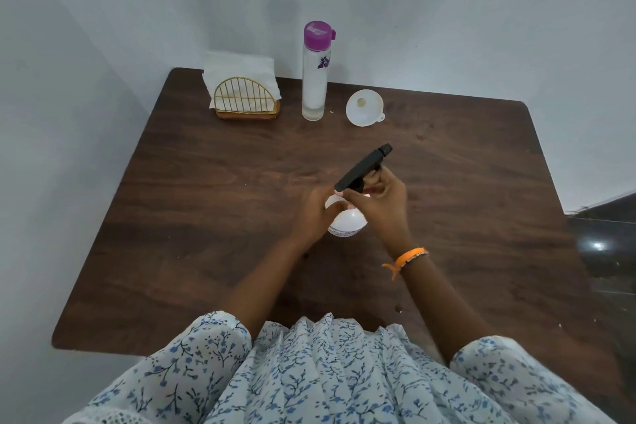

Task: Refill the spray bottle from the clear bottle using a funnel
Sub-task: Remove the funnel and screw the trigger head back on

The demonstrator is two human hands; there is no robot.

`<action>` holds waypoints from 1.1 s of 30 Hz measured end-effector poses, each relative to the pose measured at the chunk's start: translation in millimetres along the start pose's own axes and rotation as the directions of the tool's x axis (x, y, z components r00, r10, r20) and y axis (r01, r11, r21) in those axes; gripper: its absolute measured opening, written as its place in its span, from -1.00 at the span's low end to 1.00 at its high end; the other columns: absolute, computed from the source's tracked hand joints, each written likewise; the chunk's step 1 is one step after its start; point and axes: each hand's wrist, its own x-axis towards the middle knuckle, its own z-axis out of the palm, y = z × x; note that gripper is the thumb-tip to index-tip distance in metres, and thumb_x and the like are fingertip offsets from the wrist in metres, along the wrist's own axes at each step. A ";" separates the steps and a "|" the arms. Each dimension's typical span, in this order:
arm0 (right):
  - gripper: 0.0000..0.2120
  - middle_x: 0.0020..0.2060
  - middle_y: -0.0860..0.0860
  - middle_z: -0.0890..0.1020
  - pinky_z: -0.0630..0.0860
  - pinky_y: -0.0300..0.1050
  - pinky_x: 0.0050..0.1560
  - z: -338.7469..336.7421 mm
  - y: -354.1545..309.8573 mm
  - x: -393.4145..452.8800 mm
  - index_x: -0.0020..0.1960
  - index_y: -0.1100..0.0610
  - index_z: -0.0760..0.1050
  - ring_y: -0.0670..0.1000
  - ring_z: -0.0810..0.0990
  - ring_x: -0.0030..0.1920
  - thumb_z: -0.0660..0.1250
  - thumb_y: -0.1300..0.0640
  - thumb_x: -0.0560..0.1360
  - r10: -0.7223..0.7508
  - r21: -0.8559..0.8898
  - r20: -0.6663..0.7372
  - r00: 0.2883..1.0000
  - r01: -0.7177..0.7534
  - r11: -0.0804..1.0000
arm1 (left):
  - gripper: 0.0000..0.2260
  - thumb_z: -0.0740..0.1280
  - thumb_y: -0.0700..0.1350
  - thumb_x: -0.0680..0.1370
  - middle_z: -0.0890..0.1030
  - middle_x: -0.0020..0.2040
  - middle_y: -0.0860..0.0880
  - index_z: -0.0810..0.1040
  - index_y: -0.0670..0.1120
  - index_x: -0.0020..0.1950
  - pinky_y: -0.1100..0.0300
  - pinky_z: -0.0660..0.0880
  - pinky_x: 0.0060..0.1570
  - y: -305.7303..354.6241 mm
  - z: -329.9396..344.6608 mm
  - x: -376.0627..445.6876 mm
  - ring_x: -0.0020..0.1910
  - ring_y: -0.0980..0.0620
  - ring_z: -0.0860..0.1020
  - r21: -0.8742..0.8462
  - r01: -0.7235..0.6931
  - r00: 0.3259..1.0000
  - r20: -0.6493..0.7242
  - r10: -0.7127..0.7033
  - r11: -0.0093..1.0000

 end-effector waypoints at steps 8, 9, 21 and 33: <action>-0.64 -0.12 0.03 0.57 0.53 -0.11 -0.05 28.1 -4.8 -11.2 -0.13 0.01 0.45 0.04 0.54 -0.05 0.58 0.03 0.22 0.094 0.179 -0.147 0.985 -0.067 0.982 | -0.76 0.28 -0.26 0.53 0.64 0.04 -0.12 0.55 -0.14 0.19 0.23 0.45 0.01 2.9 -1.3 -1.1 0.04 0.00 0.56 0.099 -0.115 0.993 -0.013 0.117 0.988; -0.69 -0.08 0.04 0.57 0.52 -0.08 0.00 29.8 -4.2 -12.2 -0.14 -0.09 0.49 0.07 0.53 0.00 0.57 0.00 0.23 0.064 0.161 -0.142 0.988 -0.041 0.986 | -0.76 0.28 -0.27 0.53 0.63 0.03 -0.11 0.56 -0.15 0.18 0.33 0.42 -0.03 2.7 -2.0 -1.3 0.02 0.01 0.55 0.103 -0.125 0.992 -0.011 0.127 0.987; -0.74 0.06 -0.03 0.51 0.46 -0.07 0.17 2.4 -0.3 -13.2 0.10 0.05 0.52 0.01 0.50 0.15 0.38 0.21 0.42 -0.190 -0.049 0.105 0.976 0.196 0.979 | -0.79 0.36 -0.17 0.43 0.59 -0.10 0.08 0.63 -0.13 0.05 0.53 0.36 -0.18 4.9 -2.8 1.7 -0.11 0.14 0.54 0.085 -0.116 0.993 -0.017 0.118 0.990; -0.78 -0.08 0.04 0.57 0.50 -0.33 -0.18 -8.7 -13.3 -3.0 0.14 0.29 0.47 -0.21 0.57 -0.22 0.31 0.25 0.52 0.026 0.384 0.116 0.993 -0.069 0.921 | -0.89 0.42 -0.19 0.44 0.62 -0.13 -0.07 0.62 -0.14 -0.06 0.49 0.35 -0.21 1.4 -3.0 2.6 -0.15 0.14 0.49 0.000 -0.046 0.999 0.001 0.046 0.999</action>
